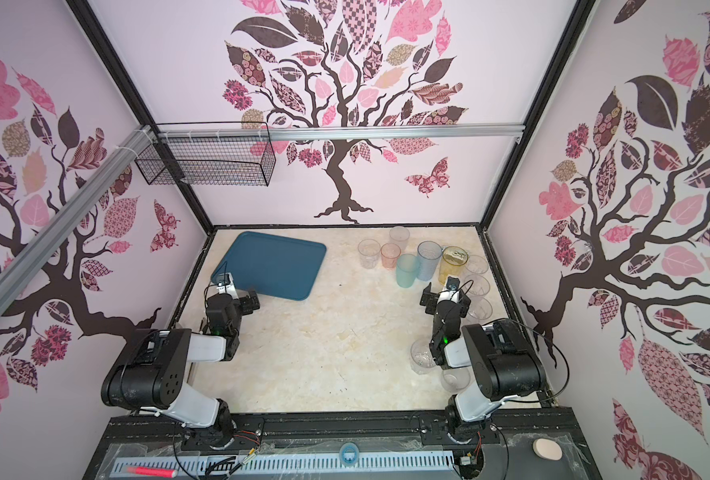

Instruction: Place the glasses into the tray

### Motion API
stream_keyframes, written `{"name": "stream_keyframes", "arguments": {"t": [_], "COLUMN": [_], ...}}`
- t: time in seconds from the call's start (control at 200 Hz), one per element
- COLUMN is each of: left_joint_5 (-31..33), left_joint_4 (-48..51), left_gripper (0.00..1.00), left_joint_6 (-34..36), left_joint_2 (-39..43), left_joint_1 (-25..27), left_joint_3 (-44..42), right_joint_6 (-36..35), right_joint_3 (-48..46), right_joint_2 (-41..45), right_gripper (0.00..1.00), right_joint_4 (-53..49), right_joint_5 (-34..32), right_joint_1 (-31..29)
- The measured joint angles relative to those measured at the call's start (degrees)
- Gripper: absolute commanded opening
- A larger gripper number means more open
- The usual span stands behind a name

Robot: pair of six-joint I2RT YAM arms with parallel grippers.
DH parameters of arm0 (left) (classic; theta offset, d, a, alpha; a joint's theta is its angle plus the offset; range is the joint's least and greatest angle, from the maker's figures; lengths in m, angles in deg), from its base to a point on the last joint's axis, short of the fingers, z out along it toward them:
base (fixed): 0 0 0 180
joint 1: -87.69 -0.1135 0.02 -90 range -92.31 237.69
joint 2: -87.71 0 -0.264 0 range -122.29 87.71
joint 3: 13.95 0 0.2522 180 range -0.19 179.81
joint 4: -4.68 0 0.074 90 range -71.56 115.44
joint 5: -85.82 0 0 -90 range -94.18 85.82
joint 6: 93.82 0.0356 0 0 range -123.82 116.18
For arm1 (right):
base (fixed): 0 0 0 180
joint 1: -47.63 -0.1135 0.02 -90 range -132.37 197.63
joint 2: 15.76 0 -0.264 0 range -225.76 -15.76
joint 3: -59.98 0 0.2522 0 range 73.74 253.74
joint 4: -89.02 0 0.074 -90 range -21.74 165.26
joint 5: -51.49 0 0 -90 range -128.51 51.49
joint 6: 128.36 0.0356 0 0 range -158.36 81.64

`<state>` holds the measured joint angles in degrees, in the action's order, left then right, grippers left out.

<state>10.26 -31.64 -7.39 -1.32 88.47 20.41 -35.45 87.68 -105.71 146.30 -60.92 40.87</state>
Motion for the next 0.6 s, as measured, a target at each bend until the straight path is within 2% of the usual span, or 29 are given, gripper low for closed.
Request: {"name": "stream_keyframes", "arguments": {"t": [0.14,0.385,0.485,0.6], "left_joint_5": [2.1,7.3,10.1,11.7], "left_joint_4": [6.0,16.8,26.6,34.5], "left_gripper": [0.98,0.98,0.98,0.98], "left_joint_6": [1.2,-0.8,-1.4,-2.4], "left_joint_2": [4.1,13.0,14.8,18.2], "left_joint_1": [2.7,5.4,8.1,10.1], "left_joint_3": [0.8,3.5,7.8,12.8], "right_joint_6": [-0.8,1.2,5.4,16.6], "right_joint_3": [0.0,9.0,10.7,16.9], "right_joint_2": [2.2,14.0,18.8,23.5], "right_gripper": [0.99,0.99,1.0,0.99], "right_joint_4": [-2.1,-23.5,-32.6,-48.4], "right_joint_5": [0.6,-2.9,-6.4,-7.6], "right_joint_1": [-0.4,-0.9,-1.0,-0.9]}}
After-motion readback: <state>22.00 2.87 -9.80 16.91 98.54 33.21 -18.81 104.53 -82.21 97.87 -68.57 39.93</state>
